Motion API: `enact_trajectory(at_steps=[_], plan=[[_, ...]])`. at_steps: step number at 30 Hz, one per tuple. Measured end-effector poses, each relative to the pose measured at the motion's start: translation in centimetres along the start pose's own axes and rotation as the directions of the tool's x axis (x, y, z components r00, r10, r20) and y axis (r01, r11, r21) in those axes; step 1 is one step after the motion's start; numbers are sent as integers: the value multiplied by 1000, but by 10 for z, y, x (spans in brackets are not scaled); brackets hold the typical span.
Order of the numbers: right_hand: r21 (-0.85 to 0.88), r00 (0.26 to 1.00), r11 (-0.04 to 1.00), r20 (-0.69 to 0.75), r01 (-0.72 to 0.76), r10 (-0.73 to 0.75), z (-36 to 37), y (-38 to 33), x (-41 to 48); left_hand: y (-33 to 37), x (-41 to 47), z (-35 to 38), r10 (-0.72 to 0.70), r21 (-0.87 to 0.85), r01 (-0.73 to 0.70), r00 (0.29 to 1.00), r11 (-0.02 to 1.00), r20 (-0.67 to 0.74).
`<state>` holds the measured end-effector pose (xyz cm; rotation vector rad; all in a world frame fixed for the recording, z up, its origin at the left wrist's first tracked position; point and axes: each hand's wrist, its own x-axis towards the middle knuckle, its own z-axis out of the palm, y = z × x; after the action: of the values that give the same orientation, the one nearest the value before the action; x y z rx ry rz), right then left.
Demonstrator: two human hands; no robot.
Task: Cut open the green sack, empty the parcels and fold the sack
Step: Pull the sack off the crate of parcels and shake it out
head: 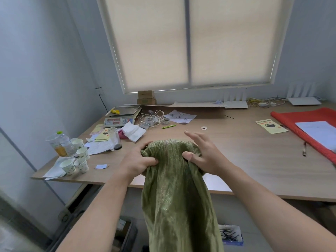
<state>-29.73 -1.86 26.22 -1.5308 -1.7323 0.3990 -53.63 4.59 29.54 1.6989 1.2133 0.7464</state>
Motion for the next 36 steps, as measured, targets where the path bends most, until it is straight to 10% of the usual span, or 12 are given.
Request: enact_trajectory(at_steps=[7,14,20,28,36], plan=[[-222,958,966,279,132,-67,0,2,-3,-9,9,-8,-136,-318,131,991,939,7],[-148,971,982,222,119,-85,8,16,-12,-5,-3,-15,-309,-535,402,915,743,259],[-39,994,997,92,62,-58,4,5,-6,-9,-9,-10,-355,-421,448,891,789,284],[238,972,943,90,-231,216,-7,2,-3,-18,-18,-9,-3,-272,71,970,960,243],[666,934,655,245,-357,260,-12,11,-6,-28,-11,-5,179,-142,-164,978,976,104]])
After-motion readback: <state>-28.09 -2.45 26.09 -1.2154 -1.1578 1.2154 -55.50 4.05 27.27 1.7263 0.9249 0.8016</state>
